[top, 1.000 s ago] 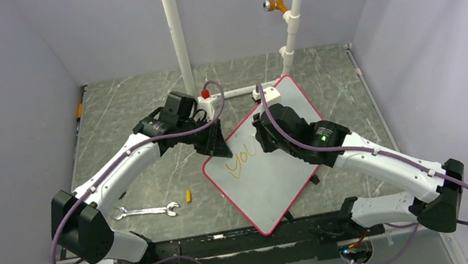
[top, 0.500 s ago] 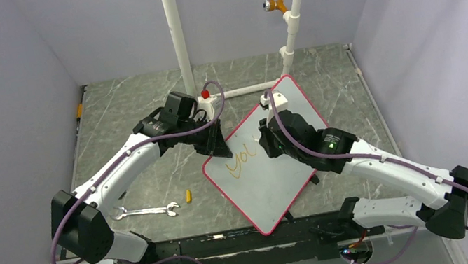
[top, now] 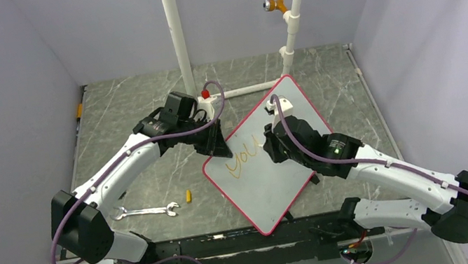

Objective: Write a sentence on the whiteboard

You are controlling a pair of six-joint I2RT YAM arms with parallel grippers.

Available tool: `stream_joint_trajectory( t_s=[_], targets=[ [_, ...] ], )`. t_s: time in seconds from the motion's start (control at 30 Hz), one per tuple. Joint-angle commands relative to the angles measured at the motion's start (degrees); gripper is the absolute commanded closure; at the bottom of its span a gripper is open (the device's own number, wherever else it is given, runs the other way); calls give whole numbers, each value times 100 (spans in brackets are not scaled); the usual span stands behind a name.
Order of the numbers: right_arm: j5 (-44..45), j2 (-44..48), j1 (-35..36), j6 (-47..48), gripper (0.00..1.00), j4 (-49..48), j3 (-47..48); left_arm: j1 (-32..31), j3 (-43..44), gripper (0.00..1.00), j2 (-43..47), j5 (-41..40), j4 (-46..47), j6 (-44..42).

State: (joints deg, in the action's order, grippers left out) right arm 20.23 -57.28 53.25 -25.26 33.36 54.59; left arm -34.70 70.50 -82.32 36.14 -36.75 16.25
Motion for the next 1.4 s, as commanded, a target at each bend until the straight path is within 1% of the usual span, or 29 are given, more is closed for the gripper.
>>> stream_joint_trajectory(
  t_s=[0.0, 0.4, 0.57, 0.67, 0.93, 1.2, 1.37],
  targets=[
    [-51, 17, -16, -105, 100, 266, -114, -19, 86, 100, 234, -550, 399, -499],
    [465, 363, -18, 212, 100, 690, 659, -12, 149, 100, 202, -719, 291, -572],
    [575, 445, -37, 330, 100, 451, 553, -15, 39, 100, 359, -800, 405, -638],
    [451, 400, -142, 378, 100, 347, 534, -14, -60, 100, 514, -919, 489, -680],
    [-70, 267, -727, 614, 100, 178, 690, -18, -54, 100, 545, -787, 486, -777],
    [251, 513, -868, 790, 100, 153, 567, -13, 54, 100, 428, -770, 332, -829],
    [232, 743, -949, 935, 100, 70, 407, -13, 97, 100, 351, -804, 248, -911]
  ],
)
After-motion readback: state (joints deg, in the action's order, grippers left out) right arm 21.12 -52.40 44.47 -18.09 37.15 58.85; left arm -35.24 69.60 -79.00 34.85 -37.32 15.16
